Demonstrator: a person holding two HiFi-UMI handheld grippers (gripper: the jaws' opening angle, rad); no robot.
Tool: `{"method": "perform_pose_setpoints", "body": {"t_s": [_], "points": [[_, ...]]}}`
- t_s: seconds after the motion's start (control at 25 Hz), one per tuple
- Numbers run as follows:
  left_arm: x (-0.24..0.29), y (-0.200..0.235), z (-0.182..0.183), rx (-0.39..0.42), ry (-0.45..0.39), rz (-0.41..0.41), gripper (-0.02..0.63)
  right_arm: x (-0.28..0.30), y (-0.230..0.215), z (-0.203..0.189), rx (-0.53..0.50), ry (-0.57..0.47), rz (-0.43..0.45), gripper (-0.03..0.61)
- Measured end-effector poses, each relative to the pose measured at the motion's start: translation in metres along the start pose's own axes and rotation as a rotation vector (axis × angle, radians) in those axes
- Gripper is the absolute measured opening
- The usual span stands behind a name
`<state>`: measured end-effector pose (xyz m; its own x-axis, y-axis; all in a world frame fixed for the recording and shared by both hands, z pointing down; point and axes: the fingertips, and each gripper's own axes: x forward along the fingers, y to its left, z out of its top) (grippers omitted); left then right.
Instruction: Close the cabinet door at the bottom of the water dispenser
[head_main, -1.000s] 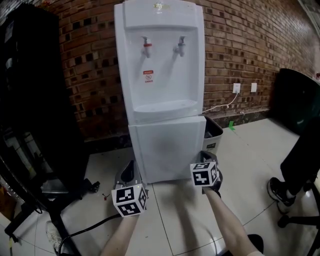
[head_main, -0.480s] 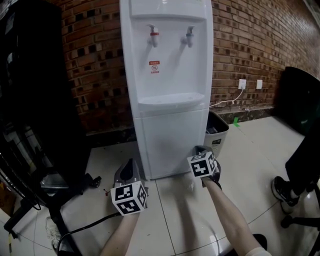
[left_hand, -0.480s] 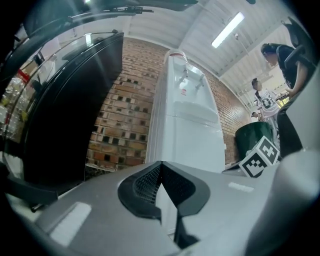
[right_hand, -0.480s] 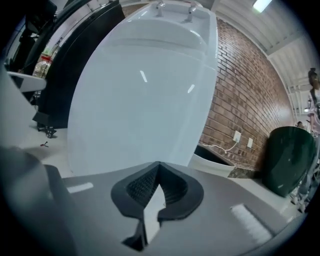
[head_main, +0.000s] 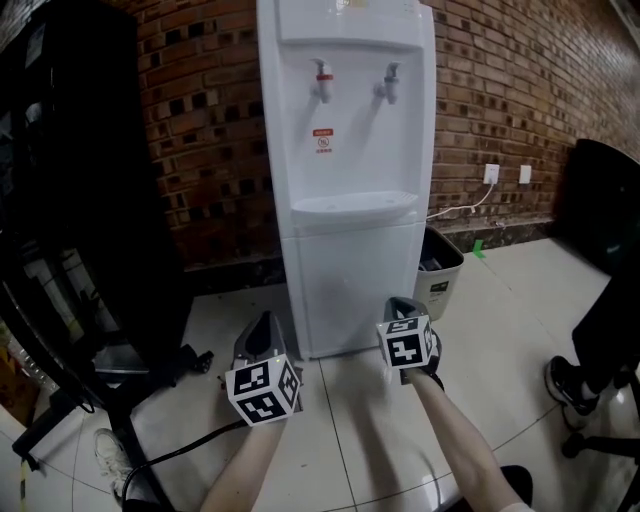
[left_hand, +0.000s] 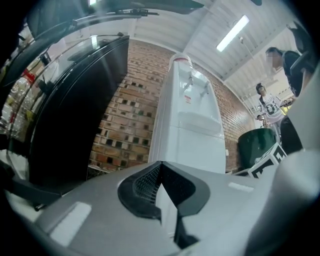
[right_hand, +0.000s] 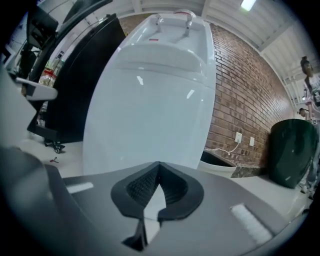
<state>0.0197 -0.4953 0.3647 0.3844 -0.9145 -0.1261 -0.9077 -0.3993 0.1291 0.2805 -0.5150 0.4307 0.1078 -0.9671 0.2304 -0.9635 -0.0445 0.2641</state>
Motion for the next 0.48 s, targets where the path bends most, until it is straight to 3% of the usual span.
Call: {"method": "perform_pose_setpoints", "body": {"t_s": [0.2, 0.32, 0.48], "points": [[-0.024, 0.002, 0.023, -0.083, -0.028, 0.043, 0.009, -0.051, -0.002, 0.04, -0.061, -0.061, 0.024, 0.0], [-0.043, -0.003, 0.039, -0.117, -0.027, 0.057, 0.008, -0.091, -0.007, 0.062, -0.019, -0.096, 0.038, 0.0], [-0.077, -0.037, 0.075, -0.089, -0.007, -0.038, 0.008, -0.152, -0.004, 0.087, 0.05, -0.175, 0.071, 0.0]]}}
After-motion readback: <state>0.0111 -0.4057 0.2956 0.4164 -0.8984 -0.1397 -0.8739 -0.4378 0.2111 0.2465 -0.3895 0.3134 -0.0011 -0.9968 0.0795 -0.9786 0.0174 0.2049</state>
